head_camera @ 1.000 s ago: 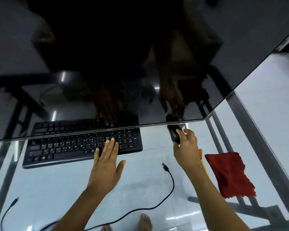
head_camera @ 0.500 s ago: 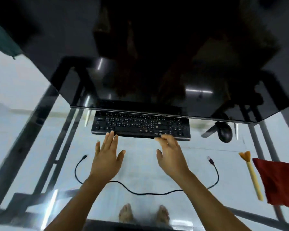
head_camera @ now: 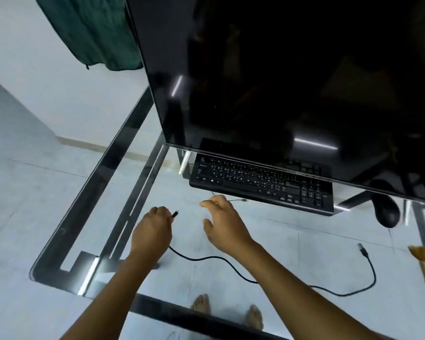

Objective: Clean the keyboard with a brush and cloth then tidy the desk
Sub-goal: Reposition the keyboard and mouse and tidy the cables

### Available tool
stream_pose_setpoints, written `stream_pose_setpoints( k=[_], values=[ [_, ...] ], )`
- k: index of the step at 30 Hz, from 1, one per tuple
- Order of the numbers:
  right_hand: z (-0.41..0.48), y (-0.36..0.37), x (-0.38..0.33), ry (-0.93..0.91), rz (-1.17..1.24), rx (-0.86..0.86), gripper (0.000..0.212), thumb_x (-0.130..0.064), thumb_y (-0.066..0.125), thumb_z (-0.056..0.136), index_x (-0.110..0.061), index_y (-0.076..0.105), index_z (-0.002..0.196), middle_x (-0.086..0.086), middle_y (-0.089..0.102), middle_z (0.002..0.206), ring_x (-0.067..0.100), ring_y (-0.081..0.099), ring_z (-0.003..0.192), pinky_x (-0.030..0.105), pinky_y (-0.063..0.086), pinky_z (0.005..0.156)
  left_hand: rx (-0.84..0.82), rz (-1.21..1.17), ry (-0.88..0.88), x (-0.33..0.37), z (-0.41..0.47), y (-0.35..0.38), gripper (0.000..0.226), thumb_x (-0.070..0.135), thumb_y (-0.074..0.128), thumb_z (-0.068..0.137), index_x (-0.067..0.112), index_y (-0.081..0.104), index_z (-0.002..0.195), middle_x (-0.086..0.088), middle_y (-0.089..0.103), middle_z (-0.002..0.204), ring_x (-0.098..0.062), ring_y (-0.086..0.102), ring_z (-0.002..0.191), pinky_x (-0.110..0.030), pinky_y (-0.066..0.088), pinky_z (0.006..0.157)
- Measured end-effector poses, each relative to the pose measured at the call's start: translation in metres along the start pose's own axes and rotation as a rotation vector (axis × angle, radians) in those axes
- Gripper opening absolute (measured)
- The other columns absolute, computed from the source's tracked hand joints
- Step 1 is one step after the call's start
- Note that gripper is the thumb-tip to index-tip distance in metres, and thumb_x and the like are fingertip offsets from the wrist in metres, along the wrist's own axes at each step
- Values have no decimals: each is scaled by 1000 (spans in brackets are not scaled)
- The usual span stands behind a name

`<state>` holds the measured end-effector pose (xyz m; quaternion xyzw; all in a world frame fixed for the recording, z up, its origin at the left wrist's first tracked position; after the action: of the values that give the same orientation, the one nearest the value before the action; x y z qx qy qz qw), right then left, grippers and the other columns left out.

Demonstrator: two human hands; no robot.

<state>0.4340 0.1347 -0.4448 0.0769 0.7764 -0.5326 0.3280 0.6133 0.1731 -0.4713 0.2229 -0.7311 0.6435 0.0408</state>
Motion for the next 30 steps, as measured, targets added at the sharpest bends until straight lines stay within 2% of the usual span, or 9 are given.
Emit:
stream_pose_setpoints(
  k=[5, 7, 11, 13, 15, 19, 22, 26, 30],
  values=[
    [3, -13, -32, 184, 664, -257, 60, -36, 65, 79, -21, 47, 134, -2, 65, 116, 13, 60, 103, 32, 47, 94, 18, -463, -42, 51, 13, -58, 11, 13, 57, 93, 17, 64, 85, 11, 63, 74, -3, 58, 68, -7, 39, 58],
    [1, -35, -46, 146, 891, -290, 47, -26, 62, 81, -14, 54, 126, -1, 71, 99, 15, 64, 90, 33, 47, 87, 32, -546, -23, 74, 21, -88, 12, 13, 56, 91, 18, 65, 85, 15, 61, 71, 5, 55, 65, -3, 38, 54],
    [-18, -100, -69, 45, 844, -173, 22, -7, 53, 96, -3, 59, 117, 4, 67, 86, 11, 64, 69, 26, 53, 74, 186, -438, 106, 109, 19, -135, 10, 16, 58, 89, 23, 61, 83, 13, 62, 75, -1, 57, 68, -16, 47, 64],
    [-30, -134, -75, -26, 686, -63, 16, -5, 50, 96, -6, 65, 101, 1, 62, 77, 4, 53, 59, 21, 48, 61, 373, -350, 309, 129, 4, -151, 7, 16, 59, 90, 16, 61, 96, 4, 61, 93, -12, 57, 82, -27, 46, 73],
    [-44, -169, -79, -92, 554, 38, 20, -6, 49, 93, -12, 62, 79, -6, 55, 66, 3, 46, 55, 25, 41, 59, 428, -345, 551, 156, -15, -167, 16, 22, 56, 94, 16, 61, 108, 5, 60, 103, -10, 55, 92, -21, 41, 79],
    [-78, -239, -82, -177, 441, 203, 25, -6, 57, 91, -22, 66, 74, -17, 63, 60, -4, 55, 57, 11, 42, 59, 221, -455, 677, 203, -38, -193, 27, 39, 36, 101, 24, 58, 104, 9, 63, 88, -6, 60, 80, -28, 49, 72],
    [-102, -274, -66, -198, 333, 314, 5, -24, 69, 87, -28, 72, 86, -6, 72, 83, 11, 65, 79, 29, 54, 77, 84, -380, 605, 224, -42, -209, 39, 46, 38, 99, 23, 59, 76, 10, 54, 58, -6, 51, 53, -30, 43, 53],
    [-134, -306, -43, -245, 447, 370, 10, -33, 68, 86, -24, 72, 89, -3, 65, 74, 18, 56, 67, 26, 47, 65, -550, -1141, 472, 253, -70, -236, 38, 34, 45, 99, 16, 53, 67, 4, 26, 49, -9, 20, 38, -24, 12, 41],
    [-149, -316, -25, -240, 483, 443, 17, -27, 57, 96, -27, 71, 87, -1, 50, 62, 12, 47, 59, 24, 40, 63, -768, -1736, 515, 278, -94, -273, 24, 20, 38, 95, 14, 51, 75, 6, 32, 53, -6, 25, 37, -22, 14, 40]
  ],
)
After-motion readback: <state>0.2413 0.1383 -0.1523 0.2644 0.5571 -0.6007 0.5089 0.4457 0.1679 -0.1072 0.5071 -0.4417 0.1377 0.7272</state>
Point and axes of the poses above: each hand's wrist, its own z-axis towards the middle knuckle, its own y-axis out of the palm, x = y × z, the point moved 2 cm from there along z, towards the middle knuckle
